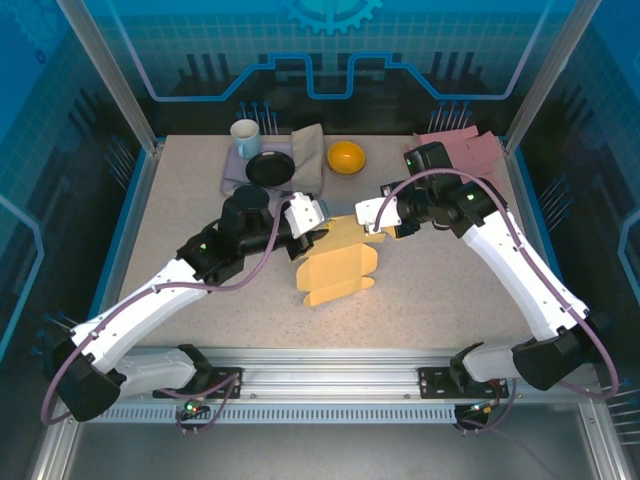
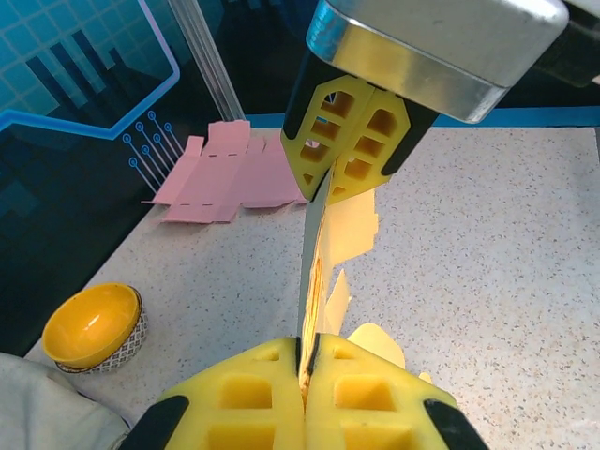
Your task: Fold the paper box
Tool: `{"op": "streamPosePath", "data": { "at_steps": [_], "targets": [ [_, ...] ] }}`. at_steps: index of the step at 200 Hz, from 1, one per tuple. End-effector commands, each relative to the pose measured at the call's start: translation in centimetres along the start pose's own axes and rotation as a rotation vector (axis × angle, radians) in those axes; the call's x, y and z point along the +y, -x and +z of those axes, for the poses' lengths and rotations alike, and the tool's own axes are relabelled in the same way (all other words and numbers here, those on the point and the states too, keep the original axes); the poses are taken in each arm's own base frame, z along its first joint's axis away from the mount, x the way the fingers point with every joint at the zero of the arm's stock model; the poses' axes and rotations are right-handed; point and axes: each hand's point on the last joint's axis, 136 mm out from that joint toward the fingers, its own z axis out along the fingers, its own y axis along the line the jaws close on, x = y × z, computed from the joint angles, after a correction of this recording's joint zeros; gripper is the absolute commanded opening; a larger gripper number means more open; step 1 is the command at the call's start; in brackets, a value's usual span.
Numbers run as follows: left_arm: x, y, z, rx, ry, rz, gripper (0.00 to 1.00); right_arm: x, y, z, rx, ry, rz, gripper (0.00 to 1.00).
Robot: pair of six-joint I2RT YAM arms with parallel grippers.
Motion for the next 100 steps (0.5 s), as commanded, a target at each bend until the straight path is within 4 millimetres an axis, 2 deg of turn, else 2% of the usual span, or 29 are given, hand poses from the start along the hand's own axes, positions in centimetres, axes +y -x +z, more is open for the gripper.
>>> {"op": "streamPosePath", "data": {
  "at_steps": [1,50,61,71,76,85,100],
  "targets": [
    [0.3,1.4,-0.5,-0.054,0.023,0.026,0.00,2.1,0.9,0.4,-0.034,0.073,-0.027,0.00],
    [1.5,0.1,-0.3,-0.033,0.109,0.022,0.00,2.0,0.1,0.9,-0.002,0.071,-0.012,0.00],
    [2.1,0.0,-0.4,-0.031,0.143,0.005,0.18,1.8,0.0,1.0,-0.002,0.066,0.003,0.00],
    [2.5,-0.2,-0.7,-0.030,0.164,-0.010,0.43,1.6,-0.2,1.1,-0.003,0.061,0.025,0.00],
    [2.6,-0.3,-0.9,-0.030,0.174,-0.024,0.51,1.5,-0.3,1.1,-0.002,0.059,0.036,0.00],
    [2.8,-0.7,-1.3,-0.033,0.189,-0.058,0.57,1.3,-0.6,1.2,0.002,0.054,0.057,0.00],
    [3.4,-1.7,-2.4,-0.037,0.230,-0.141,0.59,0.7,-1.4,1.5,0.017,0.038,0.098,0.00]
  ]
}}
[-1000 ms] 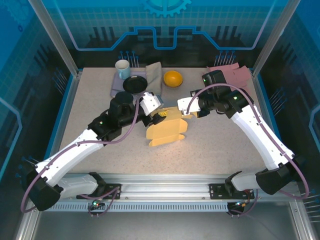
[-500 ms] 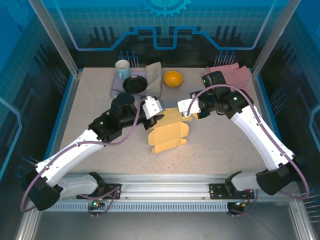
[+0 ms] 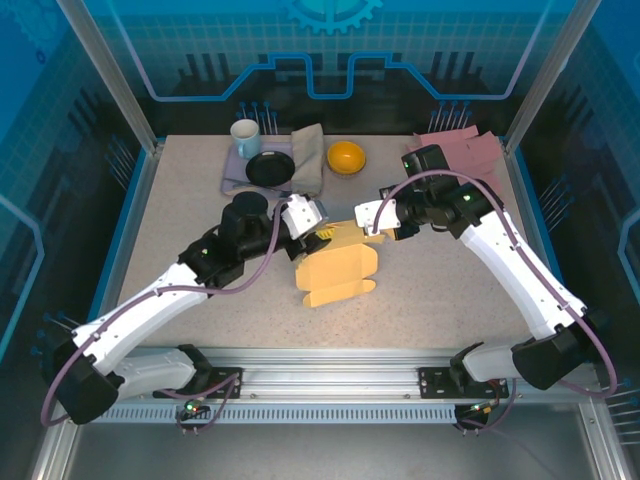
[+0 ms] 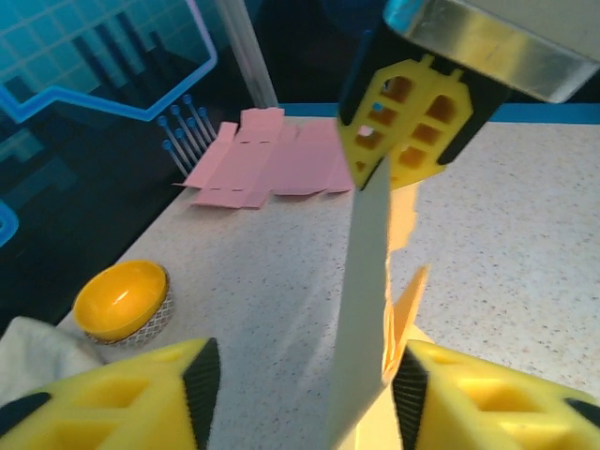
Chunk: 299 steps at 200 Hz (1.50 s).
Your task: Fold the paper box
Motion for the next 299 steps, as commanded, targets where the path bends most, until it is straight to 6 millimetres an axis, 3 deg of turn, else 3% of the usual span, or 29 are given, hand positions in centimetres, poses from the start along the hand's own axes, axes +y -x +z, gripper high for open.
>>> {"op": "streamPosePath", "data": {
  "at_steps": [1,24,47,70,97,116,142,167,191,233,299],
  "targets": [
    [2.4,0.0,-1.9,-0.044,0.128,-0.113,0.59,0.0,-0.9,0.8,0.007,0.014,0.074,0.00],
    [4.9,-2.0,-4.5,-0.120,0.296,-0.334,0.67,-1.7,-3.1,1.6,0.074,-0.051,0.156,0.00],
    [6.2,-6.5,-6.6,-0.187,0.424,-0.618,0.75,-2.6,-4.6,2.5,0.112,-0.063,0.228,0.00],
    [5.1,-11.7,-5.7,-0.057,0.444,-0.804,0.74,-3.1,-5.0,3.6,0.120,-0.052,0.290,0.00],
    [4.8,-17.6,-4.3,0.161,0.511,-0.903,0.71,-3.6,-5.8,4.9,0.151,-0.036,0.345,0.00],
    [5.8,-19.9,-3.5,0.205,0.509,-0.979,0.70,-3.5,-5.5,5.1,0.126,-0.021,0.360,0.00],
    [8.4,-21.7,-3.9,0.170,0.546,-1.062,0.69,-3.1,-4.8,4.6,0.065,-0.001,0.371,0.00],
    [8.8,-21.0,-2.7,0.124,0.449,-1.057,0.69,-2.3,-4.4,4.2,0.013,0.021,0.373,0.00],
    [7.2,-19.8,-0.9,0.108,0.283,-1.051,0.69,-2.1,-4.1,4.0,-0.030,0.023,0.388,0.00],
    [4.8,-18.2,0.8,0.110,0.141,-0.993,0.69,-2.3,-3.8,3.7,-0.068,0.029,0.402,0.00],
    [3.2,-15.5,0.9,0.060,0.059,-0.904,0.70,-1.9,-3.4,3.5,-0.089,0.037,0.391,0.00]
  ]
}}
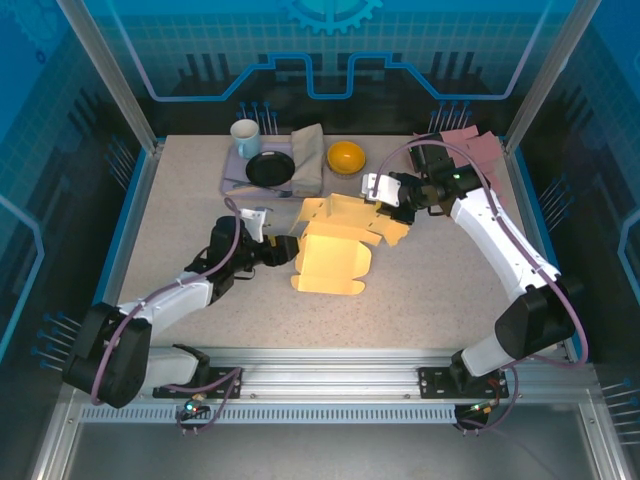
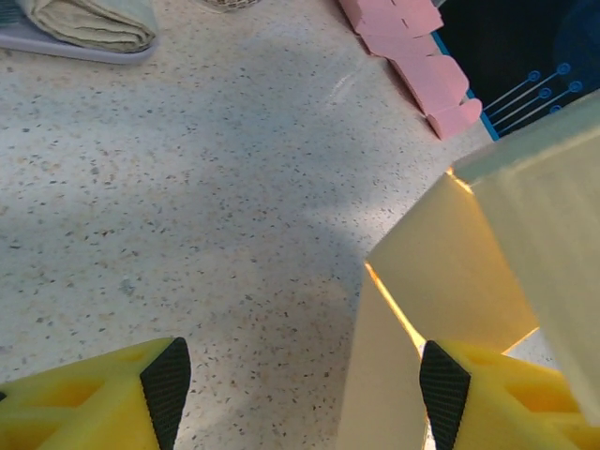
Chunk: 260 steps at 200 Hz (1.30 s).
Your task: Fold the paper box
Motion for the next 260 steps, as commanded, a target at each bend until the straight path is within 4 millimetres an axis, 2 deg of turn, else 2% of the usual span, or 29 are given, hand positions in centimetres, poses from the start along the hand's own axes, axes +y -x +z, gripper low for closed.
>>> {"op": "streamPosePath", "data": {
  "at_steps": [1,29,87,106,138,152,177,220,260],
  "targets": [
    [-2.7,1.6,-0.6,-0.046,-0.088,0.090,0.70,0.6,1.0,-0.9,-0.063,0.009,-0.002,0.00],
    [-3.2,1.8,-0.7,-0.057,-0.098,0.110,0.70,1.1,1.7,-1.4,-0.103,0.029,-0.017,0.00],
    [-5.4,2.6,-1.4,-0.084,-0.168,0.180,0.72,4.5,3.4,-2.7,-0.225,0.141,-0.109,0.00],
    [-5.9,2.9,-2.2,-0.108,-0.177,0.205,0.72,5.6,3.4,-3.1,-0.243,0.168,-0.145,0.00],
    [-6.7,3.4,-3.1,-0.153,-0.200,0.233,0.69,6.0,3.2,-3.4,-0.248,0.170,-0.158,0.00],
    [-7.2,3.4,-3.2,-0.144,-0.224,0.236,0.63,6.2,3.7,-3.7,-0.276,0.183,-0.158,0.00],
    [-8.1,3.1,-3.3,-0.130,-0.268,0.246,0.46,6.5,3.9,-3.7,-0.288,0.204,-0.154,0.00],
    [-9.0,2.8,-3.7,-0.131,-0.289,0.276,0.27,6.8,3.9,-4.3,-0.295,0.219,-0.144,0.00],
    [-9.9,2.3,-4.0,-0.114,-0.317,0.297,0.07,6.1,3.5,-4.4,-0.274,0.198,-0.133,0.00]
  ]
}}
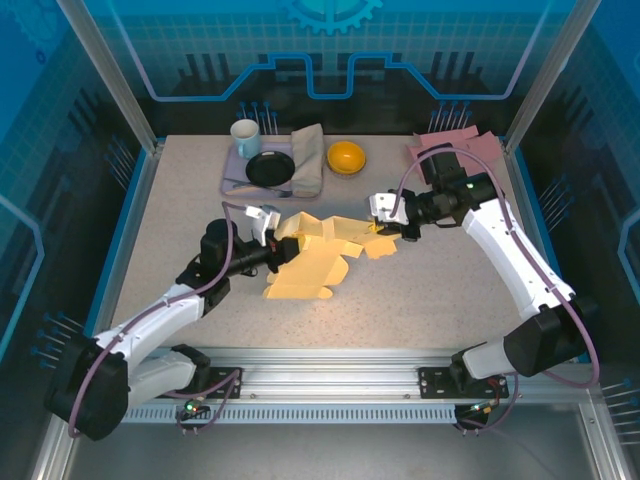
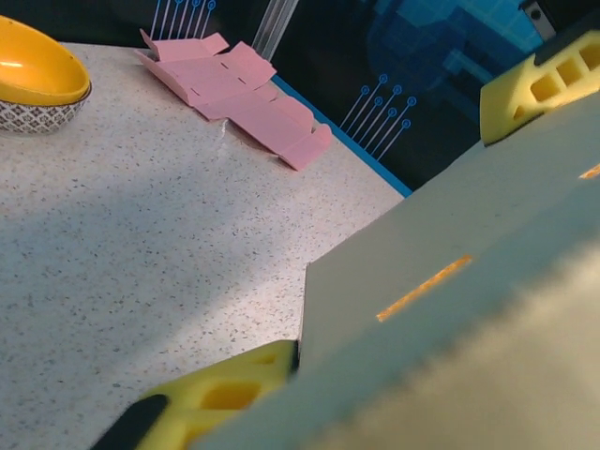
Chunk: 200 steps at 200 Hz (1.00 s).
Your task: Fold the paper box
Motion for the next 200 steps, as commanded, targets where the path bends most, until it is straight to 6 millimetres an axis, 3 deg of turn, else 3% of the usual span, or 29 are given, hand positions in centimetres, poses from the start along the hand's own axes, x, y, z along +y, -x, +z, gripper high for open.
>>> {"op": "streamPosePath", "data": {
  "at_steps": [1,20,33,42,56,64,84,105,111,132,155,180,200],
  "targets": [
    [-1.4,0.5,-0.2,-0.011,-0.045,0.047,0.07,0.4,0.6,-0.9,-0.022,0.010,0.009,0.00],
    [-1.8,0.1,0.0,0.003,-0.053,0.060,0.02,0.1,0.3,-1.0,-0.012,-0.001,0.010,0.00],
    [-1.8,0.0,0.0,0.008,-0.047,0.066,0.06,0.0,0.2,-1.2,-0.010,-0.011,0.010,0.00],
    [-1.5,-0.1,0.1,0.012,-0.025,0.062,0.19,-0.2,0.2,-1.3,-0.010,-0.020,0.011,0.00],
    [-0.5,0.2,-0.1,0.014,0.048,0.049,0.52,-0.6,-0.1,-1.3,0.010,-0.043,0.013,0.00],
    [0.3,0.5,-0.5,0.010,0.112,0.043,0.58,-1.1,-0.5,-1.4,0.030,-0.063,0.013,0.00],
    [1.7,1.6,-2.2,-0.029,0.251,0.033,0.62,-2.2,-1.8,-1.3,0.106,-0.115,0.013,0.00],
    [0.2,2.9,-4.2,-0.116,0.234,0.072,0.65,-3.4,-3.7,-0.8,0.242,-0.174,-0.017,0.00],
    [-0.3,3.3,-4.8,-0.142,0.223,0.085,0.71,-3.6,-4.2,-0.7,0.281,-0.184,-0.032,0.00],
    [-0.9,4.7,-7.1,-0.234,0.263,0.125,0.78,-4.6,-5.1,-0.1,0.371,-0.223,-0.087,0.00],
    [2.7,5.1,-8.9,-0.287,0.484,0.102,0.82,-4.4,-4.7,1.2,0.369,-0.213,-0.200,0.00],
    [5.8,3.6,-7.6,-0.204,0.577,0.066,0.79,-3.6,-4.9,3.6,0.361,-0.189,-0.345,0.00],
    [5.8,2.3,-4.9,-0.154,0.485,0.047,0.75,-3.5,-5.5,5.0,0.366,-0.188,-0.377,0.00]
  ]
}}
